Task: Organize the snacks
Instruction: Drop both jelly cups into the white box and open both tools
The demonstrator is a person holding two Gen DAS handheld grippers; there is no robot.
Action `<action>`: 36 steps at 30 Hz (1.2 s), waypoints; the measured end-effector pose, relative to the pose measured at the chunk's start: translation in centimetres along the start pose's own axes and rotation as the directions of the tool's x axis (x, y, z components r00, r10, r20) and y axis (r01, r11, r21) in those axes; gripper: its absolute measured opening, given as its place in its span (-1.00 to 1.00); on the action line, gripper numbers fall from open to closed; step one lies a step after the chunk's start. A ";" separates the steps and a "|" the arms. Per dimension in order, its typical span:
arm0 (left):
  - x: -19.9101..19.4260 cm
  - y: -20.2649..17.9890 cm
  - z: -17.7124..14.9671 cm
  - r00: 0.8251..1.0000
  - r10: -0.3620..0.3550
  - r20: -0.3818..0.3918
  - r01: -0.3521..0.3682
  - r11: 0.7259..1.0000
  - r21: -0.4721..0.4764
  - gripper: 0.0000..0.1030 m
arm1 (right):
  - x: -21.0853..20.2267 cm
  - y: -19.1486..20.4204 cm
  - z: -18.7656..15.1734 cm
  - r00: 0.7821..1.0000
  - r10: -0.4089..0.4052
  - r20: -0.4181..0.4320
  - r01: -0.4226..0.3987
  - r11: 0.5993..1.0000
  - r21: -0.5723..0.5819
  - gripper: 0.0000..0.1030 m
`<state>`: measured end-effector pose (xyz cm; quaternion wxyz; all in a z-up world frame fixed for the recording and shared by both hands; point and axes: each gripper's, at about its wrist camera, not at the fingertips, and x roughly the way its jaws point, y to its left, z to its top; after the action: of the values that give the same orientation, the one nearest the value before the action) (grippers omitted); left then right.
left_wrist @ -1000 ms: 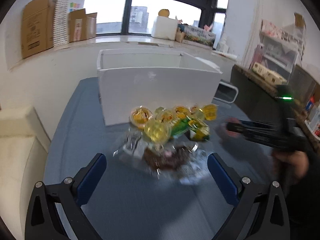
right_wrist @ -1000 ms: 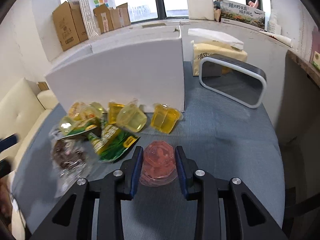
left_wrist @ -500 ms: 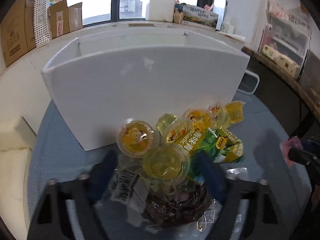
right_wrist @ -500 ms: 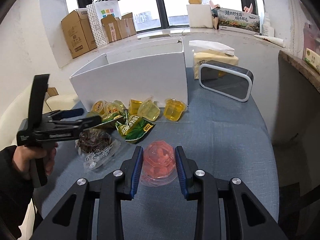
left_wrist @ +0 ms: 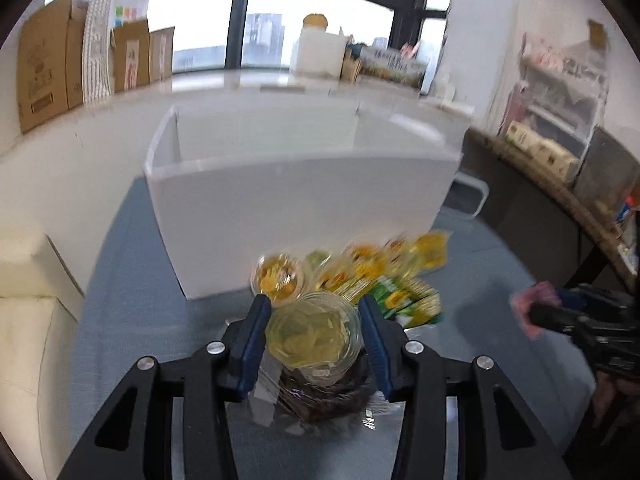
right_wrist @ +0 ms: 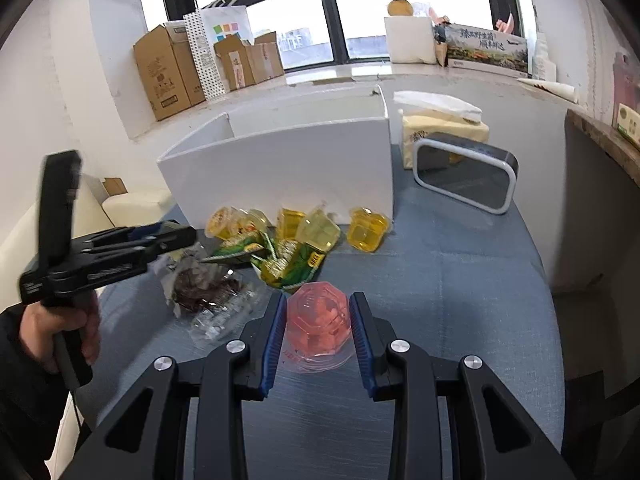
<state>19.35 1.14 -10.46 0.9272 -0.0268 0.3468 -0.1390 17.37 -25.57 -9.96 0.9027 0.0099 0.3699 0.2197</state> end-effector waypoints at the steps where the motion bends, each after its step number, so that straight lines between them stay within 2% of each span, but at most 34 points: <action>1: -1.0 -0.1 0.3 1.000 -0.011 0.021 0.011 1.000 0.001 -0.04 | -0.2 0.1 0.2 1.000 0.006 0.007 -0.006 1.000 0.000 -0.32; 6: -4.9 -0.5 3.4 0.992 -0.032 0.123 0.029 0.999 0.024 -0.04 | -0.7 1.1 2.2 0.998 0.033 0.046 -0.032 0.999 -0.024 -0.32; 9: -6.0 -0.1 5.9 0.986 -0.028 0.164 0.020 0.999 0.048 -0.03 | -0.8 1.8 4.7 0.996 0.050 0.079 -0.046 0.998 -0.046 -0.32; 14: -4.7 1.7 10.8 0.977 -0.020 0.212 0.016 1.000 0.019 -0.03 | -0.4 2.4 9.8 0.987 0.062 0.146 -0.051 0.995 -0.084 -0.32; 17: -2.6 3.2 12.9 0.980 0.000 0.199 0.000 1.000 -0.002 -0.03 | 1.4 2.1 13.5 0.986 0.065 0.156 -0.053 0.995 -0.078 -0.32; 19: -0.1 4.2 13.8 0.986 0.010 0.164 -0.007 1.000 -0.015 -0.03 | 3.1 1.7 15.6 0.987 0.053 0.153 -0.044 0.997 -0.066 -0.32; 21: 1.9 5.2 14.1 0.992 0.021 0.127 -0.017 0.999 -0.029 -0.03 | 5.0 1.4 17.0 0.990 0.042 0.131 -0.033 0.997 -0.067 -0.32; 23: 3.5 6.2 14.1 0.992 0.062 0.107 -0.057 0.997 -0.048 0.00 | 6.9 1.0 17.8 0.994 0.016 0.106 -0.008 0.998 -0.070 -0.31; 24: 3.9 6.4 13.9 0.991 0.079 0.104 -0.075 0.996 -0.048 0.25 | 8.0 0.7 18.0 0.996 0.005 0.085 0.001 0.998 -0.063 -0.29; 25: 4.3 6.6 13.8 0.991 0.098 0.092 -0.093 0.994 -0.047 0.82 | 8.6 0.3 18.0 0.997 -0.008 0.074 0.012 0.998 -0.054 0.01; 26: 4.4 6.6 13.7 0.991 0.105 0.088 -0.102 0.994 -0.044 1.00 | 9.2 0.0 18.0 0.998 -0.037 0.058 0.039 0.998 -0.044 0.65; 27: 4.2 6.6 13.4 0.989 0.108 0.103 -0.105 0.994 -0.031 1.00 | 9.6 -0.3 17.9 0.998 -0.038 0.052 0.040 0.998 -0.038 0.86; 28: 4.3 6.5 13.1 0.988 0.113 0.103 -0.112 0.994 -0.010 1.00 | 9.4 -0.6 17.7 0.997 -0.032 0.063 0.034 0.999 -0.032 1.00; 32: 4.4 6.6 12.5 0.992 0.102 0.071 -0.101 0.995 -0.016 1.00 | 8.5 -1.1 17.2 0.995 -0.054 0.085 0.057 0.998 -0.039 1.00; 36: 2.7 6.2 11.8 0.993 0.083 0.082 -0.081 0.996 -0.033 1.00 | 6.1 -1.8 16.0 0.995 0.001 0.105 -0.001 1.000 0.000 1.00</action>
<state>30.46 5.82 -4.17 0.9452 -0.0321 0.3108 -0.0943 32.72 -22.42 -2.71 0.9206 0.0219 0.3222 0.2193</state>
